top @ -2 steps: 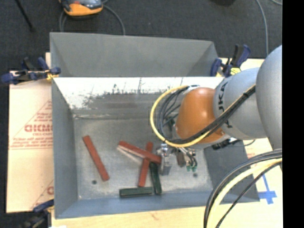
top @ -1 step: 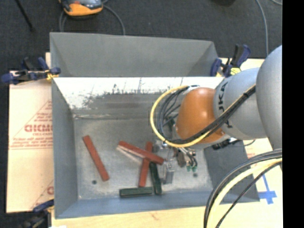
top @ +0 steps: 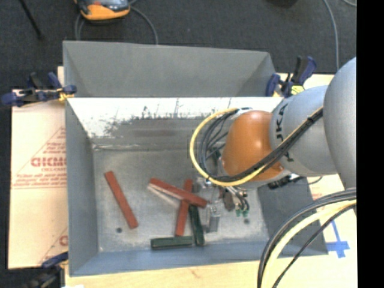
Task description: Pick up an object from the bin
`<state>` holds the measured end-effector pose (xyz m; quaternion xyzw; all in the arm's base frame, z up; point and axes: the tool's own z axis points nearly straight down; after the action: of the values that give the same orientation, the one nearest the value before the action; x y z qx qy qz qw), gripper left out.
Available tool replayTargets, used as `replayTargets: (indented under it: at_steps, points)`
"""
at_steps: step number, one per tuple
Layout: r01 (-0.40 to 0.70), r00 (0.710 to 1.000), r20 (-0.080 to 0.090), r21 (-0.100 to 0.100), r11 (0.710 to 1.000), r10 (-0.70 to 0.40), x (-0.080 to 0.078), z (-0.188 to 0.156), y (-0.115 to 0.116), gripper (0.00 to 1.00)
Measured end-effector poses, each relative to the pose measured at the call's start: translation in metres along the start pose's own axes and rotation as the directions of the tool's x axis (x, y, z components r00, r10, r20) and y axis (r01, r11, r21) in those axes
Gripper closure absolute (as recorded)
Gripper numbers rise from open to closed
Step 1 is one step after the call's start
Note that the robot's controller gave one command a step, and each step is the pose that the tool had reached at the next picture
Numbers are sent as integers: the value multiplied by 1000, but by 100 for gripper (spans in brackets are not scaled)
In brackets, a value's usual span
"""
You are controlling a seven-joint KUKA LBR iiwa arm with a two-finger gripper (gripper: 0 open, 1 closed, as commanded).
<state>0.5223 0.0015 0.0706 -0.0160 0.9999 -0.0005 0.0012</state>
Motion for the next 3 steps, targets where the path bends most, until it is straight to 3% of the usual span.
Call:
replayTargets:
  at_steps: [1, 2, 3]
  points:
    - [-97, 995, 4, -1, 995, 97, -8, -1, 29, 100]
    - [-95, 995, 3, -1, 995, 95, -8, -1, 29, 0]
    - [-94, 996, 4, -1, 996, 94, -8, -1, 29, 0]
